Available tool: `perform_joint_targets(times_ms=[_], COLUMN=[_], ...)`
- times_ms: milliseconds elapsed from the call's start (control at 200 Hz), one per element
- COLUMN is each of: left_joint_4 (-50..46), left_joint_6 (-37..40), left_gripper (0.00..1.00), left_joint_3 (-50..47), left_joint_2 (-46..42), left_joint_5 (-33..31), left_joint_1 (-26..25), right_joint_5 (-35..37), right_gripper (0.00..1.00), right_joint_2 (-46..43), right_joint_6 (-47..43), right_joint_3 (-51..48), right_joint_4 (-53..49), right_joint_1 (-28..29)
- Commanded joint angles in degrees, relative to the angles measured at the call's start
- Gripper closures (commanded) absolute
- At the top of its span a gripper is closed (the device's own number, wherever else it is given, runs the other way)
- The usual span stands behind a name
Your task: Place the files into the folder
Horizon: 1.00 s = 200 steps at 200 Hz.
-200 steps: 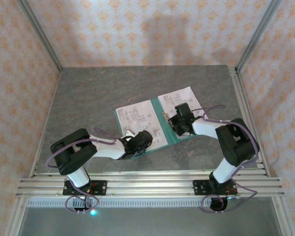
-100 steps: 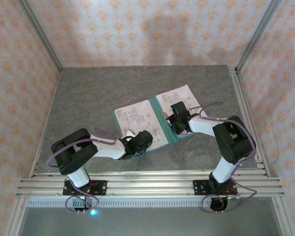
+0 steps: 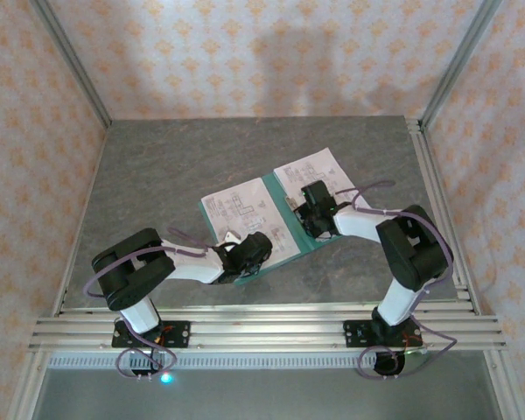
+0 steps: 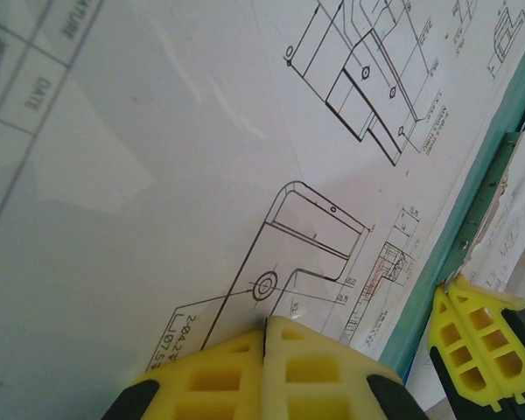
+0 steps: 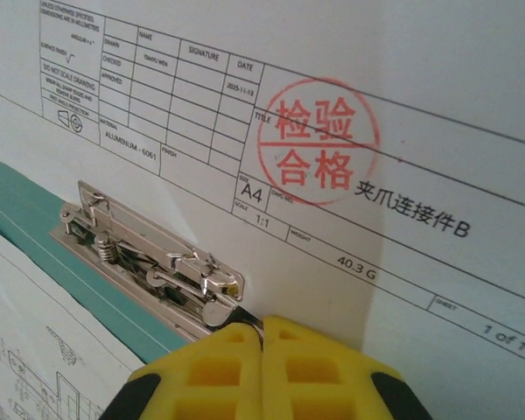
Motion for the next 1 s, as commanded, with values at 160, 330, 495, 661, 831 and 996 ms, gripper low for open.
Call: perform_joint_targets(times_ms=[160,330,495,661,831,996], left_joint_4=[-19.05,-24.53,-32.96,-44.72,-49.63,-48.49], left_joint_6=[2.7,6.59,21.78,33.02,41.59,46.0], left_gripper=[1.0,1.0,0.97,0.71,0.47,0.42], left_joint_3=[-1.68,-1.33,5.59,8.3,3.48,-0.58], left_joint_2=[0.37,-3.82,-11.95,-21.57,-28.86,-29.4], left_joint_5=[0.53,-1.03,-2.79,-0.23,8.96,14.88], left_joint_1=[-0.64,0.26,2.03,10.09,22.95,28.31], right_joint_5=[2.77,3.83,0.65,-3.62,-3.39,4.92], right_gripper=[0.55,0.46,0.47,0.47,0.47,0.53], right_joint_2=[-8.48,-13.3,-12.35,-5.03,2.85,11.87], right_joint_6=[-9.37,-12.71,-16.16,-23.62,-27.06,-30.86], right_joint_3=[10.2,14.53,11.53,16.29,24.1,34.33], right_joint_4=[-26.07,-29.41,-25.73,-25.71,-29.85,-39.21], right_joint_1=[2.28,1.77,-1.45,-2.17,2.34,7.74])
